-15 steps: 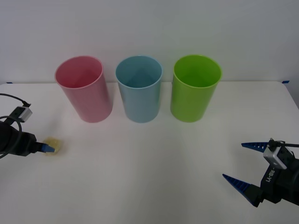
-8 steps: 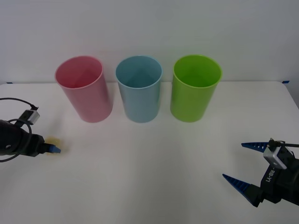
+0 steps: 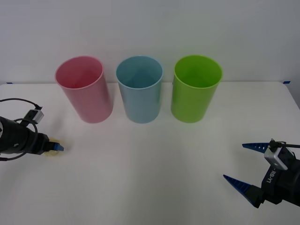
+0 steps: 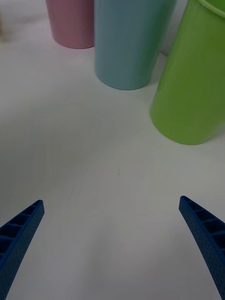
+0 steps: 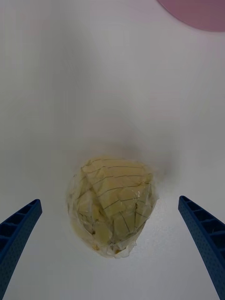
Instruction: Put cans in the blue bin and PET bottles in the pink bin and trash in the green bin.
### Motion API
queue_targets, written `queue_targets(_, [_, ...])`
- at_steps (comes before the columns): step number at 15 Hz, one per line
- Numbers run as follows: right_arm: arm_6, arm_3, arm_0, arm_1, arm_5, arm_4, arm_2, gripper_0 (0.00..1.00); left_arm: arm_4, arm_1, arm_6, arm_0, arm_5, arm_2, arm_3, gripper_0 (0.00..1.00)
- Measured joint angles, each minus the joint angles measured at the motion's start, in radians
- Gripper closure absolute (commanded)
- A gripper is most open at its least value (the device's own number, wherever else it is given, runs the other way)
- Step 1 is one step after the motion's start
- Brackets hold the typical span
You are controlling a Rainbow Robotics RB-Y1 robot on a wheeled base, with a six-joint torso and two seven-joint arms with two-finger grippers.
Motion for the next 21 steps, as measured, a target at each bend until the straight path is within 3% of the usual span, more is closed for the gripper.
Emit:
queue_targets(16, [0.0,0.0,0.0,0.0,0.0,0.0,0.0,0.0,-0.09,-0.108,-0.02,-0.037,-0.02,0.0,0.103,0.0])
queue_targets(17, [0.0,0.0,0.0,0.0,0.0,0.0,0.0,0.0,-0.09,-0.111,-0.02,-0.039,-0.023,0.0,0.103,0.08])
queue_targets(20, [0.0,0.0,0.0,0.0,0.0,0.0,0.0,0.0,-0.093,-0.118,-0.021,-0.045,-0.025,0.0,0.102,0.16])
queue_targets(21, [0.0,0.0,0.0,0.0,0.0,0.0,0.0,0.0,-0.096,-0.122,-0.021,-0.046,-0.025,0.0,0.102,0.43])
